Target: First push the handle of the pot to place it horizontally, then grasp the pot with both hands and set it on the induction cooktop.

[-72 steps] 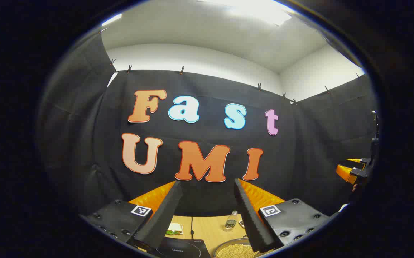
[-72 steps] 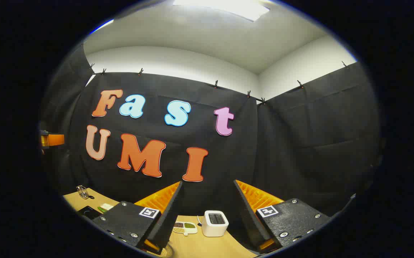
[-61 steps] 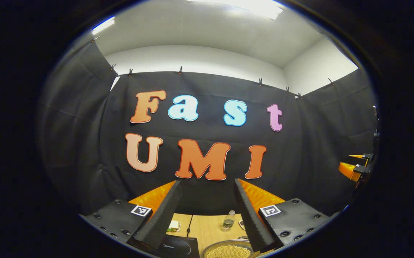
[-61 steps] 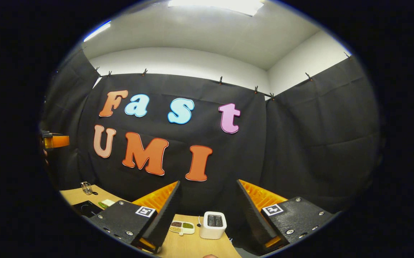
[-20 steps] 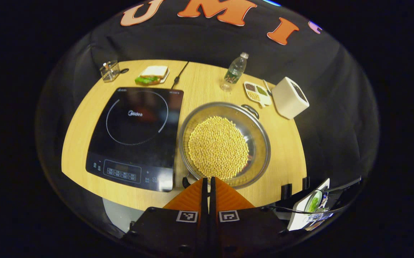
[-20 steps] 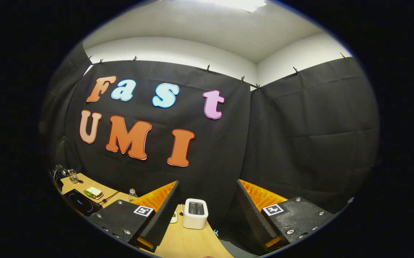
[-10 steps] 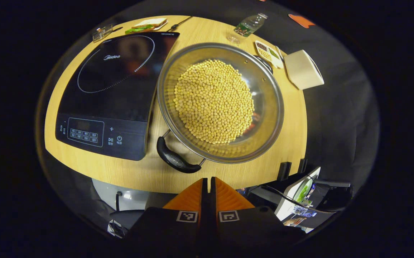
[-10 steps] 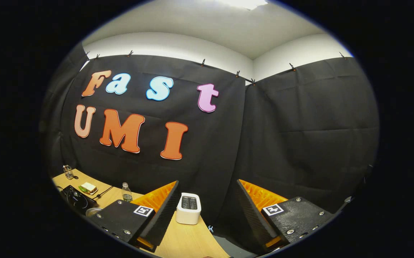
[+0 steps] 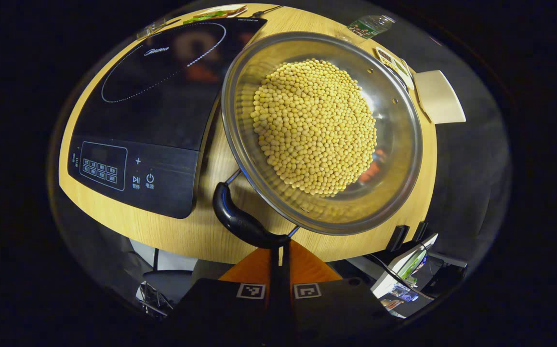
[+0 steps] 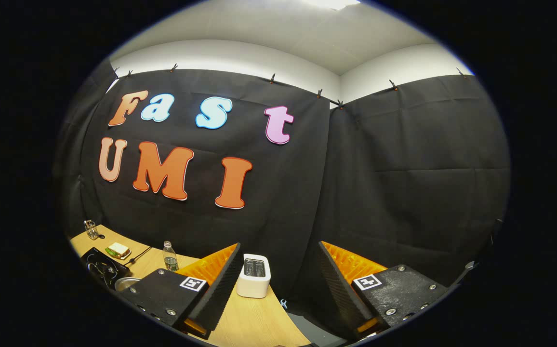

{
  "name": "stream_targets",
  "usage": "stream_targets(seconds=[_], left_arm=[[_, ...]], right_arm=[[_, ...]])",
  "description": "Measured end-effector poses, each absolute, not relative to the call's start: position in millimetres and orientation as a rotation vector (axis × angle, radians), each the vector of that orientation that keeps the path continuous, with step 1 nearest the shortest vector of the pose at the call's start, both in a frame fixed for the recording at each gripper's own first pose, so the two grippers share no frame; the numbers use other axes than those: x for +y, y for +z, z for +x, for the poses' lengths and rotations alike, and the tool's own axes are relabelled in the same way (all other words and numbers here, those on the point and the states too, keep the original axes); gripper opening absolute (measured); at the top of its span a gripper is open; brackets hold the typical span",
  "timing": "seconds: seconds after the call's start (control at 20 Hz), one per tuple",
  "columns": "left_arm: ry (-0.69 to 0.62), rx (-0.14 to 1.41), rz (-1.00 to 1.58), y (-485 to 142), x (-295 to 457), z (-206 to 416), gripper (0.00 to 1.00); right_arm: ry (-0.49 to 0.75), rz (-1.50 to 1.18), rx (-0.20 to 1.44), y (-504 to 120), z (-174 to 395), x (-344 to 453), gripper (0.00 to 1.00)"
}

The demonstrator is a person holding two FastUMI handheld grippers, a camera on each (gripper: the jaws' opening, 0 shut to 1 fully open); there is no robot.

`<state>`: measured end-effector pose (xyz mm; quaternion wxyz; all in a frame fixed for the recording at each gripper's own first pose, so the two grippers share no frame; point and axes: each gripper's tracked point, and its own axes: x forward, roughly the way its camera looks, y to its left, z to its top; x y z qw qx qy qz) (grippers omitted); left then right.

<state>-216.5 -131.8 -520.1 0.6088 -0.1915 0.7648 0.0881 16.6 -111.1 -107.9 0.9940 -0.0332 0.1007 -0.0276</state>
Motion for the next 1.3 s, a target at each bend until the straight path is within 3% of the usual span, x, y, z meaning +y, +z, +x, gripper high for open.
stream_targets(seconds=[0.55,0.9,1.3], left_arm=[[0.425,1.603,-0.196,-519.8,-70.9,-161.0,0.08],[0.408,1.494,-0.025,-503.0,-49.5,-120.4,0.08],[0.239,1.350,0.076,-488.7,-21.2,-72.0,0.08]], right_arm=[[-0.076,-0.016,0.252,-123.2,12.5,-109.5,0.95],[-0.043,-0.012,0.273,-130.6,16.8,-90.1,0.95],[0.115,0.074,0.396,-181.5,37.5,-20.2,0.95]])
